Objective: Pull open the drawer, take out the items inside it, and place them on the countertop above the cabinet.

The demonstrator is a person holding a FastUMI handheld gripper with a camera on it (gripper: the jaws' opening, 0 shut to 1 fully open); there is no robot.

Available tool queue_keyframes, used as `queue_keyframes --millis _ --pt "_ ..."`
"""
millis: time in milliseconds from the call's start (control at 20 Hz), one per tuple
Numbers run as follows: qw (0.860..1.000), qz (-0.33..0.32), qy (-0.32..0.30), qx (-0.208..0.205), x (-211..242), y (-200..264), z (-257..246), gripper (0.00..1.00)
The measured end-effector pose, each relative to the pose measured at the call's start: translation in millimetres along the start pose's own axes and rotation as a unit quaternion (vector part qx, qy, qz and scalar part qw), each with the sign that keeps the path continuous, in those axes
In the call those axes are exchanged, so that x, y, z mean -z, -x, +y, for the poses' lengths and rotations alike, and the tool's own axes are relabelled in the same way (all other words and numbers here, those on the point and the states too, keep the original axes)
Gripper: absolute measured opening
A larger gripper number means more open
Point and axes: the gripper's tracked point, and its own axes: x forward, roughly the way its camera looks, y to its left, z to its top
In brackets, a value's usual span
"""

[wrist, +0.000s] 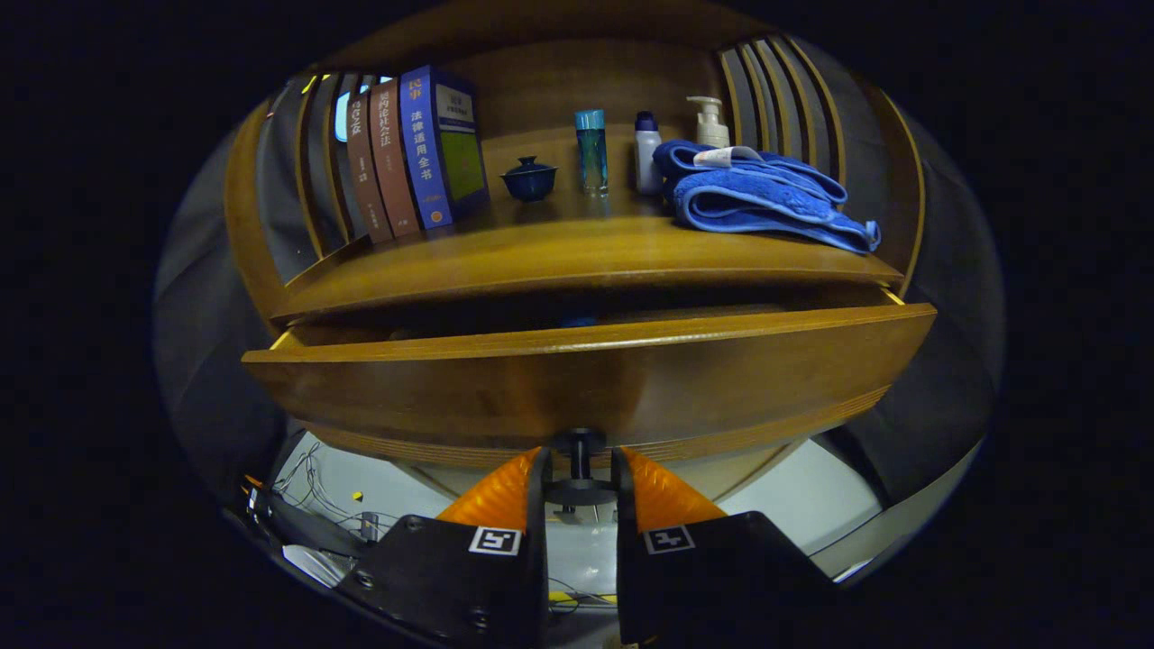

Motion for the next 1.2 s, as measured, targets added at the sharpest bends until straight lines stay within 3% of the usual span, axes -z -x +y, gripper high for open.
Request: queue_keyframes --millis 500,1200 --pt "0.999 0.033 -0.012 0.001 57 73 -5 0.34" --pt "0.998 0.058 -0.001 0.015 93 101 -8 0.37"
